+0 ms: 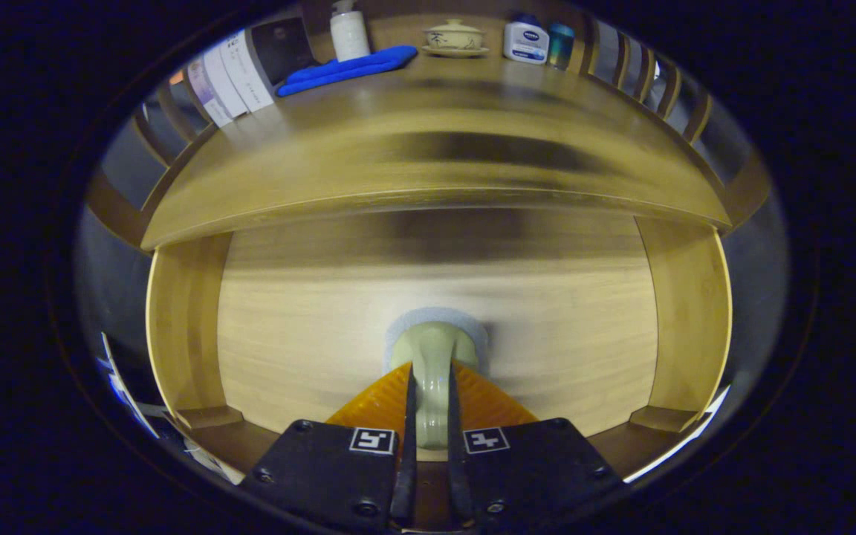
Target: Pull open the drawer, take out the items inside it, and place them on the countertop above the cabinet.
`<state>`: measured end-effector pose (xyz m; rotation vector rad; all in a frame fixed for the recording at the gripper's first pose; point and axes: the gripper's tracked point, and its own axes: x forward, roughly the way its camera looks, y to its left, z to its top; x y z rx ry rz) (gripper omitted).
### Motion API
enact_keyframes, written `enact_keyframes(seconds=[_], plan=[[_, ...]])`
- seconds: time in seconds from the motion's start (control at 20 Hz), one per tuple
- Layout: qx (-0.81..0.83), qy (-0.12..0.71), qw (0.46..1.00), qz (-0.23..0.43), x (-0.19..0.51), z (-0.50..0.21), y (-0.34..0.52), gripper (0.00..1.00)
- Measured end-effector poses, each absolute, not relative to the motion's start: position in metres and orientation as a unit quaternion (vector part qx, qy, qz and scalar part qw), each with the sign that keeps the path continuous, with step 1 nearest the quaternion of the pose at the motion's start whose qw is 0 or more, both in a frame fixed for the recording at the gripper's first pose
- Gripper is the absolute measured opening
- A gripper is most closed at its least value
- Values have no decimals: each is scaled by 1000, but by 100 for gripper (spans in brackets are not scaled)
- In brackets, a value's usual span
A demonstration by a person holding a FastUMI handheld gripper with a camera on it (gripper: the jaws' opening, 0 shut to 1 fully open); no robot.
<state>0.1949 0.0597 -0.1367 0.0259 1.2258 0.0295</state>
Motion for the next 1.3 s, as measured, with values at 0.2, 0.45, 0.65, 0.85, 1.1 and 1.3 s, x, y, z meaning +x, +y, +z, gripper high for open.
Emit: enact_keyframes(seconds=[0.2, 0.45, 0.65, 0.85, 1.1, 1.3], plan=[[19, 553, 832, 35, 188, -98, 58, 20], [27, 505, 861, 62, 196, -27, 62, 20], [39, 477, 876, 56, 229, 12, 64, 20], [46, 473, 879, 45, 259, 21, 67, 20], [57, 489, 870, 36, 306, 24, 71, 20], [45, 495, 868, 13, 340, 25, 61, 20]])
